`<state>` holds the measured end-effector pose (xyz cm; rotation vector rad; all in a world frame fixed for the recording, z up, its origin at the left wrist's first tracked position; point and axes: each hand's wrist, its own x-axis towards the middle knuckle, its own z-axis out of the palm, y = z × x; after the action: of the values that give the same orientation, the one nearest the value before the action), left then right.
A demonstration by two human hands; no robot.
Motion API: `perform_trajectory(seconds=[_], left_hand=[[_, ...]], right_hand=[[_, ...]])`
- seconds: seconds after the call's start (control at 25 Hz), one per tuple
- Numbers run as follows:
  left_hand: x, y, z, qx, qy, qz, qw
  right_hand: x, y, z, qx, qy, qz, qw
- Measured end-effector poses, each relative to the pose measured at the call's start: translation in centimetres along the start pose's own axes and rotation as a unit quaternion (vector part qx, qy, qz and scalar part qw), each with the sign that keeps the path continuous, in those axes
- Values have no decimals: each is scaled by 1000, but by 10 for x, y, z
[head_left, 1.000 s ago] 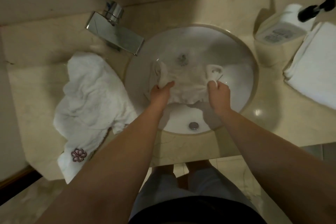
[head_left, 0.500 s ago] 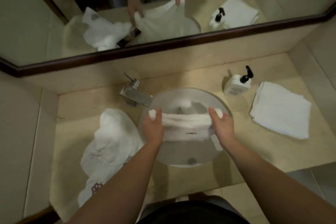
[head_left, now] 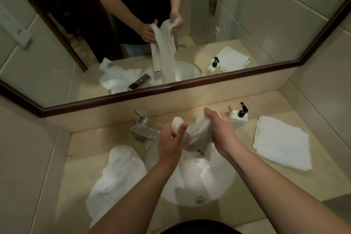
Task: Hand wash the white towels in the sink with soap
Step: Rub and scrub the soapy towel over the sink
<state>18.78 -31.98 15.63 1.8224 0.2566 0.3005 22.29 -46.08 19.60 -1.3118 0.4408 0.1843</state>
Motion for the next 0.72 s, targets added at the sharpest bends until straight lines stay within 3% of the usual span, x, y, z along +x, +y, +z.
perform_trajectory(seconds=[0.2, 0.4, 0.56, 0.64, 0.72], left_hand=[[15, 54, 28, -154, 90, -183, 967], [33, 54, 31, -166, 160, -272, 934], [24, 50, 31, -201, 71, -329, 920], [8, 50, 39, -176, 18, -303, 937], [6, 52, 43, -140, 30, -268, 953]], right_hand=[[5, 5, 38, 107, 32, 45, 993], [-21, 28, 51, -27, 85, -63, 994], [-17, 39, 45, -95, 113, -89, 985], [11, 27, 39, -98, 164, -43, 981], [27, 23, 39, -106, 133, -6, 985]])
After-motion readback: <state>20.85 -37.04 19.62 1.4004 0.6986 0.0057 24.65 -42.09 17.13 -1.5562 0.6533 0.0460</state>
